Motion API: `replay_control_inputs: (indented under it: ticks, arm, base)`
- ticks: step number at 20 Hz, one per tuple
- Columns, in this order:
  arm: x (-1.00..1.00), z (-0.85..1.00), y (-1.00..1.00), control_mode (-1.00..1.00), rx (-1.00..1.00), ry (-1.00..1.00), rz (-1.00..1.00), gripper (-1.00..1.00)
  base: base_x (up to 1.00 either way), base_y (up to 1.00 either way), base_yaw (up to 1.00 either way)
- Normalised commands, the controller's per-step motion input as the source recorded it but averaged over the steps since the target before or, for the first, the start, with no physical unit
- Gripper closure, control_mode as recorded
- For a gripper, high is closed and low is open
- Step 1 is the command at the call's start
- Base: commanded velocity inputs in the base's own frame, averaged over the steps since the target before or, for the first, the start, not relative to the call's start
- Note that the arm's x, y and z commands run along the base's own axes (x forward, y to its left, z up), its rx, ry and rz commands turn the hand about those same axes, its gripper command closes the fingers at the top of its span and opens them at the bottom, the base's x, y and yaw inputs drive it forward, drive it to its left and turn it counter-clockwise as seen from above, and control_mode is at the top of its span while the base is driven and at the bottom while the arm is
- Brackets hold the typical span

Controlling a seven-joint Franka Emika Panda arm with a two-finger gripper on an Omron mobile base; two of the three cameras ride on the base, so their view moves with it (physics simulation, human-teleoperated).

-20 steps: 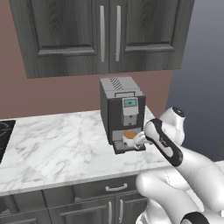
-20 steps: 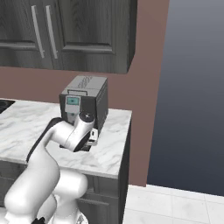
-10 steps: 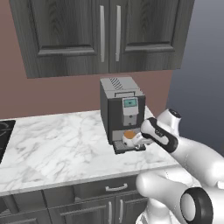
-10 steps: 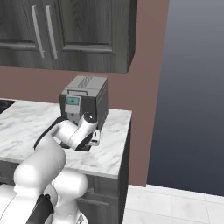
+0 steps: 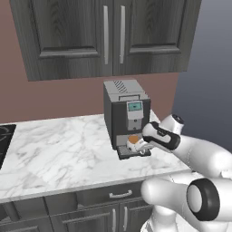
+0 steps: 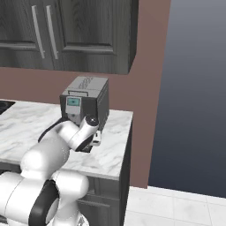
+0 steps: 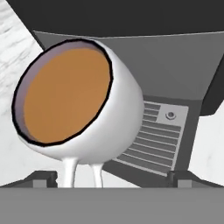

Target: Pick up the brewed coffee from the coffee machine and place it next to the breakfast plate on the dining counter.

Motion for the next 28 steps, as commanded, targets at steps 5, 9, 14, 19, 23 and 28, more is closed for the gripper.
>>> replay_control_inputs:
  ticks: [5, 9, 14, 19, 23, 28]
  arm:
    - [0.00, -0.38, 0.03, -1.00, 0.00, -0.06, 0.02, -1.00]
    - [0.00, -0.35, 0.00, -1.00, 0.00, -0.05, 0.03, -1.00]
    - [0.00, -0.30, 0.00, -1.00, 0.00, -0.05, 0.03, 1.00]
    - [0.00, -0.29, 0.02, -1.00, 0.00, -0.02, 0.03, 1.00]
    - [0.01, -0.20, 0.00, -1.00, 0.00, 0.00, 0.00, 1.00]
    - [0.00, 0.00, 0.00, -1.00, 0.00, -0.02, 0.00, 1.00]
  base:
    - [0.00, 0.00, 0.00]
    - [0.00, 0.00, 0.00]
    - [0.00, 0.00, 0.00]
    - [0.00, 0.00, 0.00]
    - [0.00, 0.00, 0.00]
    - [0.00, 0.00, 0.00]
